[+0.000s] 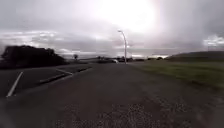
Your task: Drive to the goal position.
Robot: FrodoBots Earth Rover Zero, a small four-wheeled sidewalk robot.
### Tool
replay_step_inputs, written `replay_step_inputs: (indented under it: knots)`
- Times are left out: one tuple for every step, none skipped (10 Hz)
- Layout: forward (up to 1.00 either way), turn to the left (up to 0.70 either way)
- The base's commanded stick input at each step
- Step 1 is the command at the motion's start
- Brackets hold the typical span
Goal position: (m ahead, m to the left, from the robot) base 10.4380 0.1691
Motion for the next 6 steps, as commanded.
replay_step_inputs:
  knots:
    - [1.0,0.0]
    - [1.0,0.0]
    - [1.0,0.0]
    - [1.0,0.0]
    - [1.0,0.0]
    - [1.0,0.0]
